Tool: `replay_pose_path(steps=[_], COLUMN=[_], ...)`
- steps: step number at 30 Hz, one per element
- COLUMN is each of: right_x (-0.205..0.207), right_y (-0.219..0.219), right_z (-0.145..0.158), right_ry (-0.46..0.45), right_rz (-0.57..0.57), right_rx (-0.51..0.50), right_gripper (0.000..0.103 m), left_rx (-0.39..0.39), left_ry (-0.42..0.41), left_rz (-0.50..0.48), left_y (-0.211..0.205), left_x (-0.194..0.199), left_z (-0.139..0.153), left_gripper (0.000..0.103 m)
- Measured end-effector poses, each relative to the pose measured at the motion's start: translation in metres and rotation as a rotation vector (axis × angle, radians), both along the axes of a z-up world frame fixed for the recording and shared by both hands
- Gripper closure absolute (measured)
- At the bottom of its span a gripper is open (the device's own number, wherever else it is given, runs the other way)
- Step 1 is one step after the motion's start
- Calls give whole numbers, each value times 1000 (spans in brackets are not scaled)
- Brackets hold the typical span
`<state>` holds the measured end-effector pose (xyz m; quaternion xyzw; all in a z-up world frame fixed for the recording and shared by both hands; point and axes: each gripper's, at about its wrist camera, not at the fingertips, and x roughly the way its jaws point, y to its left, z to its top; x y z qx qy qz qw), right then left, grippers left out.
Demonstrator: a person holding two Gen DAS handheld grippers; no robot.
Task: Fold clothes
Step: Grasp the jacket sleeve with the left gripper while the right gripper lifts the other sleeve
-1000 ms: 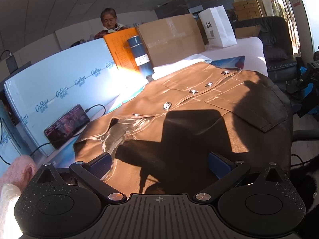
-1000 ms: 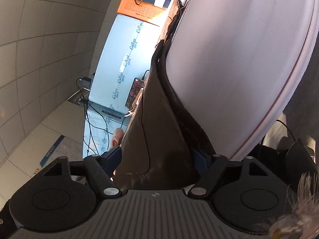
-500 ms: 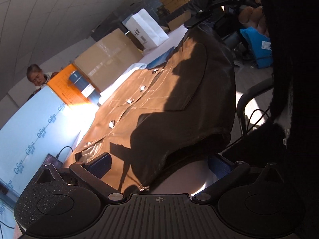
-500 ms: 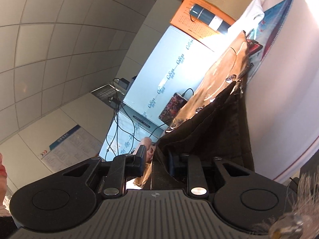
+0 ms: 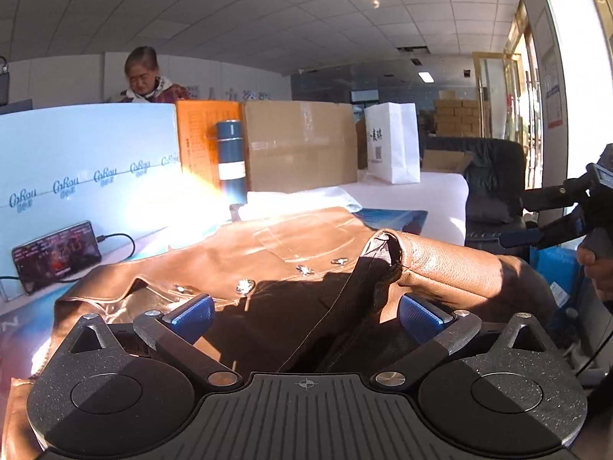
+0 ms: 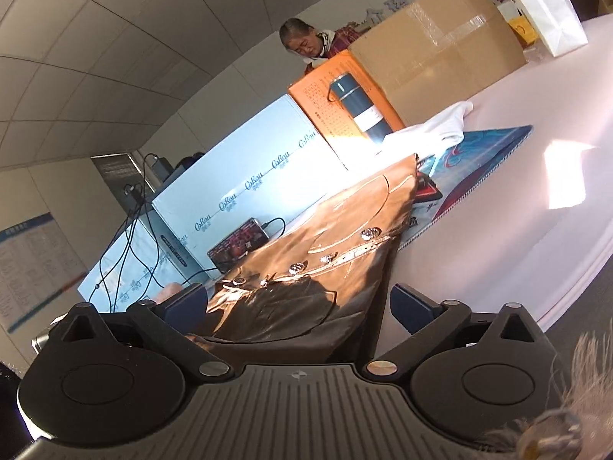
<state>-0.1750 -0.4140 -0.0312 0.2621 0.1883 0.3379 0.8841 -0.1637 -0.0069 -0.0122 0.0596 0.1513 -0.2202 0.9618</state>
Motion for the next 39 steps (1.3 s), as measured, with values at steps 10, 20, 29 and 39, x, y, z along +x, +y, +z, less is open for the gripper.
replay_pose_path(steps=[10, 20, 29, 39], right_x=[-35, -33, -26, -12], right_y=[89, 122, 97, 89], right_z=[31, -11, -30, -10], right_ry=[-360, -501, -502, -472], right_rz=[147, -50, -131, 118], right_rx=[-464, -871, -859, -571], right_gripper=[0, 0, 0, 47], left_rx=[-174, -223, -138, 132], left_ry=[112, 158, 119, 68], left_rz=[30, 74, 34, -17], left_y=[8, 12, 12, 16], left_x=[29, 43, 28, -7], left_z=[9, 6, 5, -6], left_gripper=[0, 0, 0, 0])
